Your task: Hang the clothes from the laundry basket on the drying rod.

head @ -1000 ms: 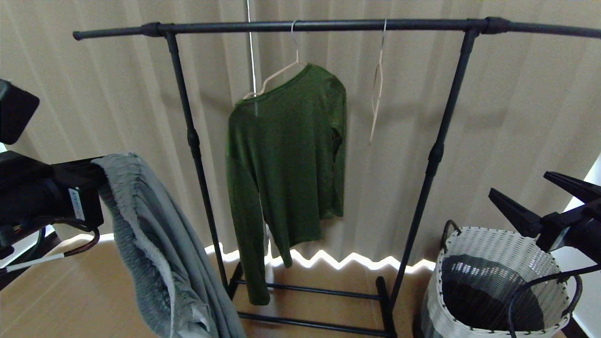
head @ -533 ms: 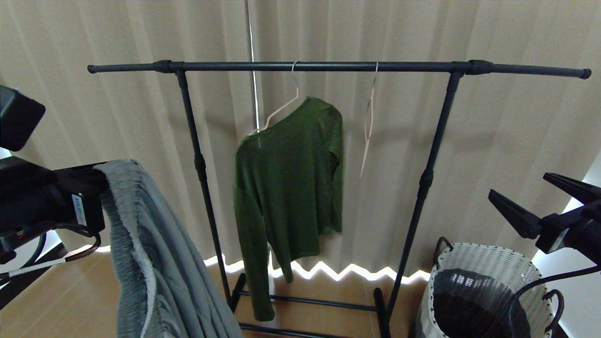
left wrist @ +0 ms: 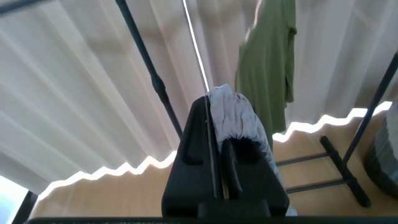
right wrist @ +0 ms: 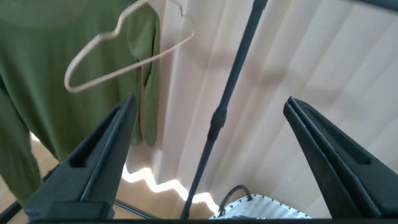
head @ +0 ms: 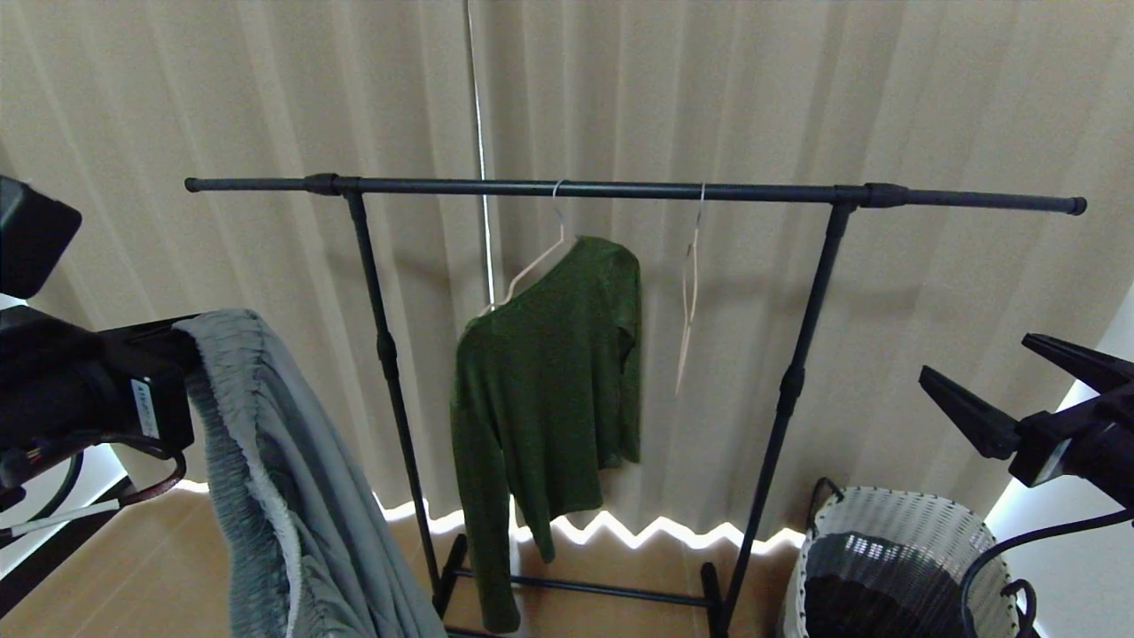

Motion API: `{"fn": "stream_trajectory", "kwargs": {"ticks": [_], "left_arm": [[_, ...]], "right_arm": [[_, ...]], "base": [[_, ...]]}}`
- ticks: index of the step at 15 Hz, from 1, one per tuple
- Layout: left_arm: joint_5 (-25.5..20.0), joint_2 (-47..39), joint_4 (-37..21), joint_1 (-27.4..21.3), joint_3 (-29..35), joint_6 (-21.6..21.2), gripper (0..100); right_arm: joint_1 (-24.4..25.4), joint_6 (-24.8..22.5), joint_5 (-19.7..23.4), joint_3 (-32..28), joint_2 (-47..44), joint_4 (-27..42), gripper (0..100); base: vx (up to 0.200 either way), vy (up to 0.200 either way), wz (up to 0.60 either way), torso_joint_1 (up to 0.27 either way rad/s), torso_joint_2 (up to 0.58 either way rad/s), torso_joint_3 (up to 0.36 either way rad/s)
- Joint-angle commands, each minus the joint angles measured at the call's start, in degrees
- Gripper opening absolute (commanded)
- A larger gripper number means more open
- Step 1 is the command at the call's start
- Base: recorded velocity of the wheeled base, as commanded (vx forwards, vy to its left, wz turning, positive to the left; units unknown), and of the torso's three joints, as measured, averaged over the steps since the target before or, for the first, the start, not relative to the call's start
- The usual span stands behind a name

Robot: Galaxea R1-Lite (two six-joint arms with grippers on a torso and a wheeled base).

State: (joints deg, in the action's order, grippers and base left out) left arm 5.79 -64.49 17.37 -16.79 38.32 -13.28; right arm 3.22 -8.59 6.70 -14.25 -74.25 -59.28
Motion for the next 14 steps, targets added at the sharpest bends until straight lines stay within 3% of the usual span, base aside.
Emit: {"fn": "stream_trajectory", "kwargs": {"ticks": [1,5,14], "left_arm": [[0.01,0.59,-0.06,0.00,-0.26,0.00,0],[0.01,2.53,0.12,0.00,-3.07,-1.58,0],[0.01,4.28,1.70,0.79,-5.09,-3.34,0]], "right_arm": [[0.12,-0.02,0.06,0.19,-0.01,-0.04,100],[0.21,-0.37,-0.03,1.77,0.16,0.04,100],[0.39,-0.37,-0.11,2.65,0.25,0.04,100]], "base": [[0.000,0.000,0.00,0.251,-0.53,-0.271],[0.000,0.000,0.00,0.121,-0.24,-0.126],[0.000,0.000,0.00,0.003,-0.01,-0.003]]}}
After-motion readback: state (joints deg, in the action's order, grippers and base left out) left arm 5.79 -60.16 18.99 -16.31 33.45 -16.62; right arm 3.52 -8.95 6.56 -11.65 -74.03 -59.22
